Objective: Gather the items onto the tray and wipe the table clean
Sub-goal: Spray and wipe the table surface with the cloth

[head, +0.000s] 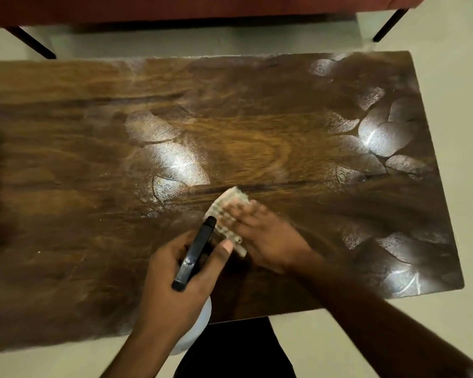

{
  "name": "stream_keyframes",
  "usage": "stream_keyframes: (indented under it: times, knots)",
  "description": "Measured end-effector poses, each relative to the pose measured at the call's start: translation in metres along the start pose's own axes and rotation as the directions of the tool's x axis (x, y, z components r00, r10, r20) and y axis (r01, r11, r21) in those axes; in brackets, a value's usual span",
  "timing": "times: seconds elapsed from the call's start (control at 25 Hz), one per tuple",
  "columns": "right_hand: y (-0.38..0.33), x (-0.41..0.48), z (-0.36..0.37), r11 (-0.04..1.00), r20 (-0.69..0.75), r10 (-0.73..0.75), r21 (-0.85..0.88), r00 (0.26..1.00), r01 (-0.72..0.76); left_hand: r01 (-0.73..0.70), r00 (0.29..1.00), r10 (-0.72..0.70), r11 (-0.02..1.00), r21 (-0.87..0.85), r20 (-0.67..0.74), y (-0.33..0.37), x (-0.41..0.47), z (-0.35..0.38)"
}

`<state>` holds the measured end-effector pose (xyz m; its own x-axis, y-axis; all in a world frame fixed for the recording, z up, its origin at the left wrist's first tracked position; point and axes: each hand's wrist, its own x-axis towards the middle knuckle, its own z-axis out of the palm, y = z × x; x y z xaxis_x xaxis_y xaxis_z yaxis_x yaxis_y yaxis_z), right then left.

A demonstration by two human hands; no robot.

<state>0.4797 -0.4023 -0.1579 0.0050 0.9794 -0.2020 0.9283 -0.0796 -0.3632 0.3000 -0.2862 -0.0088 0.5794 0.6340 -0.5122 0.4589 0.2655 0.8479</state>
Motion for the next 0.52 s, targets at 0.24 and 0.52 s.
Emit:
stream_keyframes:
  times: [0.24,0.52]
  knots:
    - [0.119,0.021,-0.056,0.508,-0.219,0.86,0.287,0.46,-0.812,0.081,0.991,-0.074,0.995,0.065,-0.107,0.018,0.026,-0.003]
    - [-0.005,0.111,-0.026,0.998,0.046,0.068,0.005,0.997,-0.069,0.049,0.989,-0.045,0.999,0.025,-0.142,0.043,0.072,0.004]
